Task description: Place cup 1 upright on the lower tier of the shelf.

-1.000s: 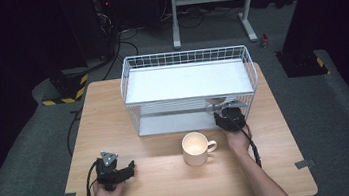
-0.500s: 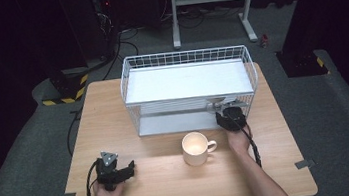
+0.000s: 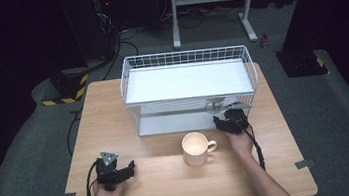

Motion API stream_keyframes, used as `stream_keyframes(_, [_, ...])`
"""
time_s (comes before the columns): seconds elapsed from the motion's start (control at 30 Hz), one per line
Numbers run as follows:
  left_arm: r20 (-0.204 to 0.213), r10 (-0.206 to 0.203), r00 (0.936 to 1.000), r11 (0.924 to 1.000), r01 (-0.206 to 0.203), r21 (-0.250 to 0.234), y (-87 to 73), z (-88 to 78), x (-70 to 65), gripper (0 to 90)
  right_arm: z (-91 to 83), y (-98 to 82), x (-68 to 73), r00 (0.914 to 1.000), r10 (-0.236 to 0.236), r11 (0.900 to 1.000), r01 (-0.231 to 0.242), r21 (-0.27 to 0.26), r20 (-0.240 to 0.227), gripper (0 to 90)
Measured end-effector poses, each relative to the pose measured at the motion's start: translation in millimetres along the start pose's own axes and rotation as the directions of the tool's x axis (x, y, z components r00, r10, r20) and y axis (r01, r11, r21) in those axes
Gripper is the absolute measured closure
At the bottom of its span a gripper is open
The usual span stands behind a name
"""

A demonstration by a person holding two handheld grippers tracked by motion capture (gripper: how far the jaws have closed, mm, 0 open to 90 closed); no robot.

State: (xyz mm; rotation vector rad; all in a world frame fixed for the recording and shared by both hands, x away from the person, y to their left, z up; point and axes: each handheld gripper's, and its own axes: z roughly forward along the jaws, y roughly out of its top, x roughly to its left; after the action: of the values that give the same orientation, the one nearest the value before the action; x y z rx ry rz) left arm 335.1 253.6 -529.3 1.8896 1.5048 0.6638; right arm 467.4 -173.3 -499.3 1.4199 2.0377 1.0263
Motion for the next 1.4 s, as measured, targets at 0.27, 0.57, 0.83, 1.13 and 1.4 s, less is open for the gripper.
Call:
stream_keyframes(0.27, [0.000,0.000,1.0000,1.0000,0.000,0.000,0.0,0.0,0.0,16.5,-8.2,-1.6,-2.9,0.9995,0.003,1.000,-0.003,-0.022,-0.030,40.0])
stream_keyframes(0.57, [-0.001,0.001,1.0000,1.0000,-0.001,-0.001,0.0,0.1,0.0,16.6,-14.8,-4.4,-3.1,0.9986,-0.010,1.000,0.009,-0.022,-0.051,38.0])
stream_keyframes(0.83, [-0.001,0.001,1.0000,1.0000,-0.001,-0.001,0.1,0.1,0.0,16.6,-25.6,-5.8,-3.5,0.9973,-0.016,0.998,0.012,-0.055,-0.072,37.0])
stream_keyframes(1.13, [-0.002,0.000,1.0000,1.0000,0.000,0.000,0.0,0.1,-0.1,16.6,-33.8,-12.2,-7.1,0.9960,-0.017,0.998,0.011,-0.065,-0.088,36.2])
stream_keyframes(1.4, [-0.002,0.001,1.0000,1.0000,-0.001,-0.001,0.1,0.1,-0.1,16.6,-43.0,-19.4,-8.7,0.9950,-0.022,0.997,0.014,-0.078,-0.098,35.3])
